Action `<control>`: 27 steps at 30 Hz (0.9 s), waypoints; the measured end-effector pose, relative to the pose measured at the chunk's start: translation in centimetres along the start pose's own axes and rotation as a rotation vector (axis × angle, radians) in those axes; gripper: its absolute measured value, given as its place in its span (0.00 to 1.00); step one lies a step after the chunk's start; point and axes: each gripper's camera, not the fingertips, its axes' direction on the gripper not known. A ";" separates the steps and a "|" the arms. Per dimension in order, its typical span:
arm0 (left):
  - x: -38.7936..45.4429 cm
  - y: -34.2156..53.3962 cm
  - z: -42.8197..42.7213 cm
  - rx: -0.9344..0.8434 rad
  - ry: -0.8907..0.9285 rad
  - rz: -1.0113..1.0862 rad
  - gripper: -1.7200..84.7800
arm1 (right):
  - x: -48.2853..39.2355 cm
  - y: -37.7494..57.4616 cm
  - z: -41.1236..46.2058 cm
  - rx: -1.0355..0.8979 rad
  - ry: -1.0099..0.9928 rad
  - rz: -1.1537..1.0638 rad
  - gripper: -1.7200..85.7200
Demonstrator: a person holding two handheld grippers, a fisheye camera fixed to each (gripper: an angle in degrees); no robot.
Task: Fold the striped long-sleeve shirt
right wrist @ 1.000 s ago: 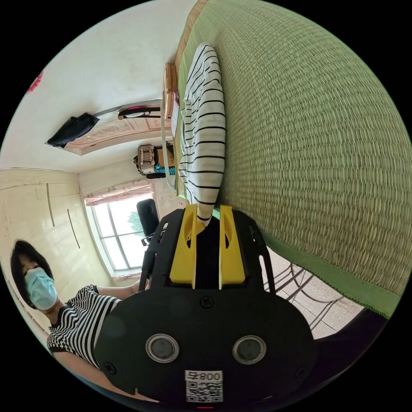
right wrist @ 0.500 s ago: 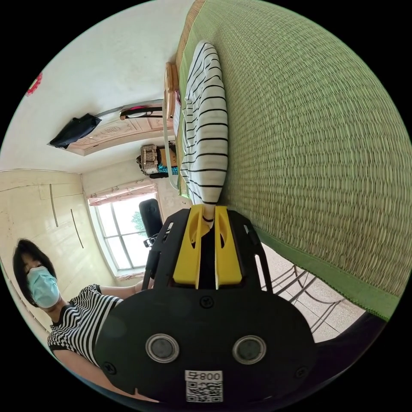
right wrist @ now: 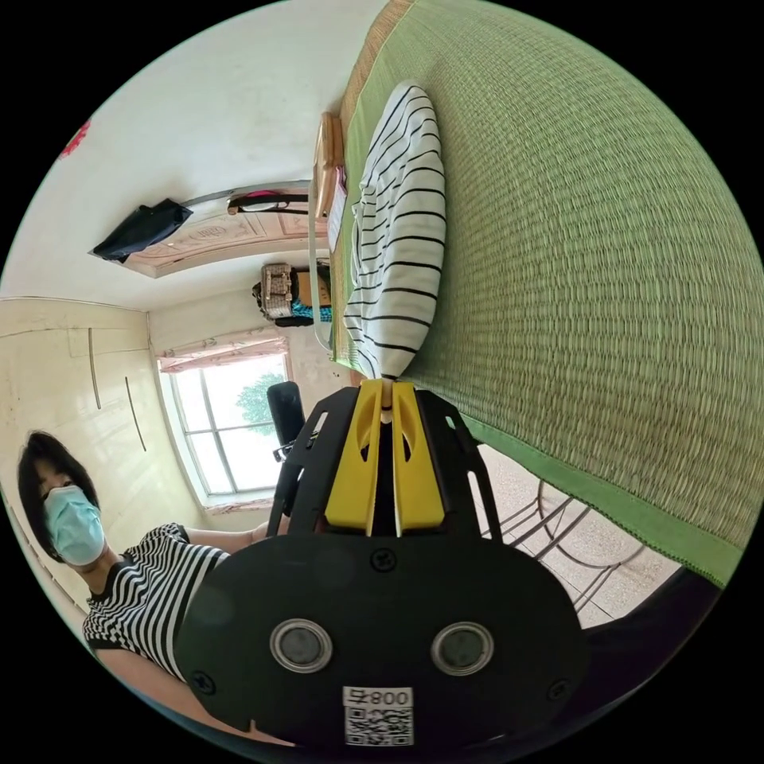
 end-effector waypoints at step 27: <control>-17.0 13.2 -4.0 0.358 0.430 -0.388 0.13 | -5.4 -1.7 -0.3 0.024 -0.054 -0.068 0.04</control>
